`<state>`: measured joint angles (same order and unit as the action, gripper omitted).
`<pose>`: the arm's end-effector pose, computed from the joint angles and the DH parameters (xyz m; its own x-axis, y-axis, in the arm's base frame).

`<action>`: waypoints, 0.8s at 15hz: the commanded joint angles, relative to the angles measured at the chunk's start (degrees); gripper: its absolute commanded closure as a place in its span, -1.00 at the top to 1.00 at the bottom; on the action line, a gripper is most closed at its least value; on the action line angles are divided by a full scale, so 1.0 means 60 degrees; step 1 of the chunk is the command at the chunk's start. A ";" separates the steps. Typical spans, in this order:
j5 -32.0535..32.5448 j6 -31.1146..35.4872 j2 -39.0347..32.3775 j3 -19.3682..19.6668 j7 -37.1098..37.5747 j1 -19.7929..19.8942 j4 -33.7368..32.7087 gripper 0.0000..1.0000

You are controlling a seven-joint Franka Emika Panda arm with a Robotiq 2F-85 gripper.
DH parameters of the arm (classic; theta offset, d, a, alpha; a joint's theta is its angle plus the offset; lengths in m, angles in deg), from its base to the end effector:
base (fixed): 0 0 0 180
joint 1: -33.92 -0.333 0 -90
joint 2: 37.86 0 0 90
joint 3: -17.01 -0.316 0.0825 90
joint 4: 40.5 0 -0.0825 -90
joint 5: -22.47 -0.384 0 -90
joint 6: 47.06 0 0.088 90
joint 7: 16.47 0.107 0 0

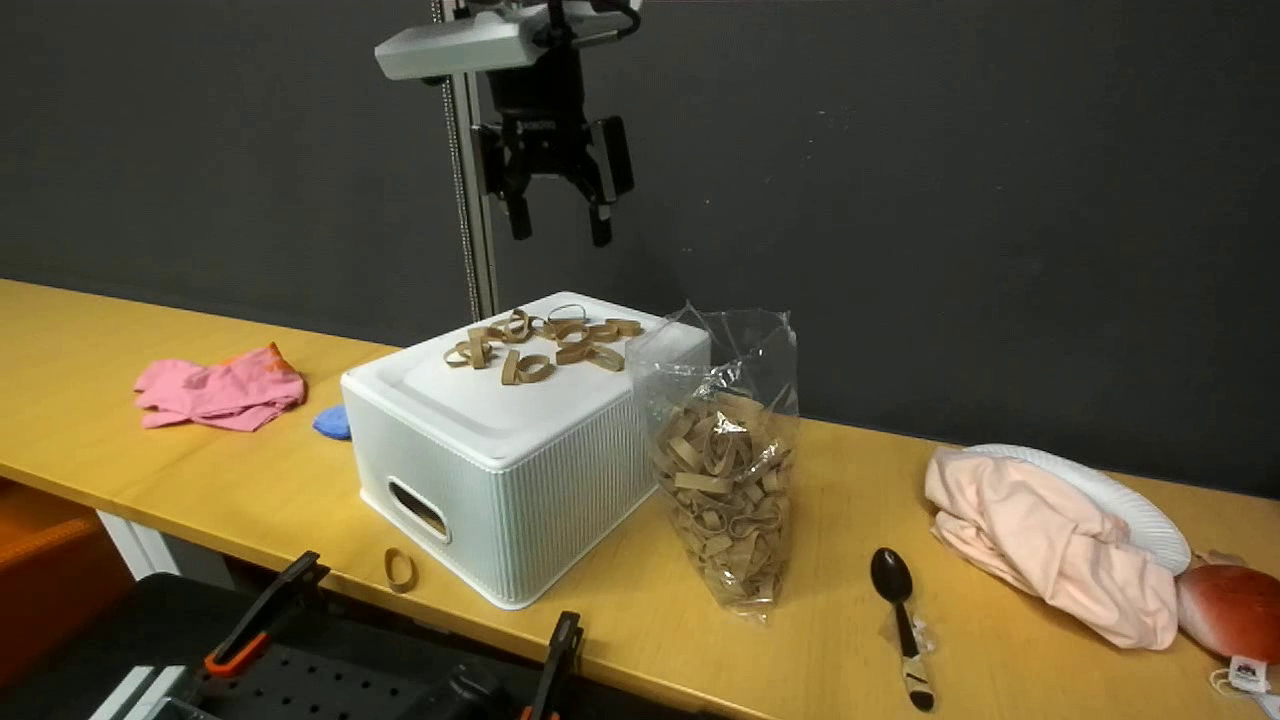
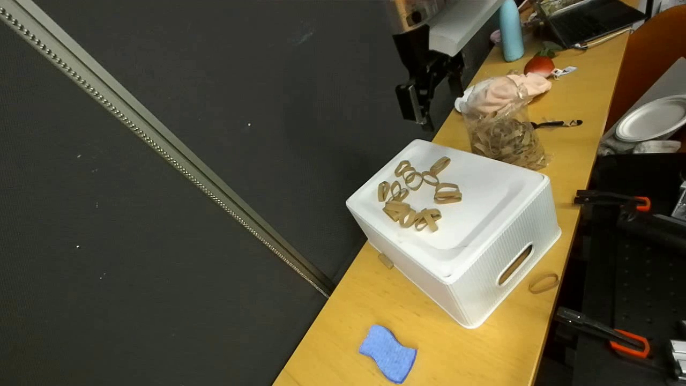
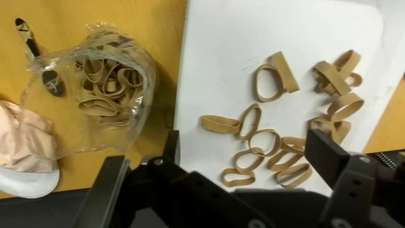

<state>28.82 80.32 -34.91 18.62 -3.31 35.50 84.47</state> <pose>0.5321 -0.0333 0.4210 0.9704 -0.2153 0.1090 -0.2235 -0.9722 0.0693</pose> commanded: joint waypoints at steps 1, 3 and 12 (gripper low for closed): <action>-0.0757 0.0171 -0.0320 -0.0183 -0.0615 -0.0208 -0.0276 1.00; -0.0874 -0.0190 -0.0105 -0.0235 -0.0731 -0.0268 -0.0315 1.00; -0.0626 -0.0115 -0.0039 -0.0261 -0.0552 -0.0294 -0.0258 1.00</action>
<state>25.09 79.73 -35.14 17.26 -6.59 33.51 83.00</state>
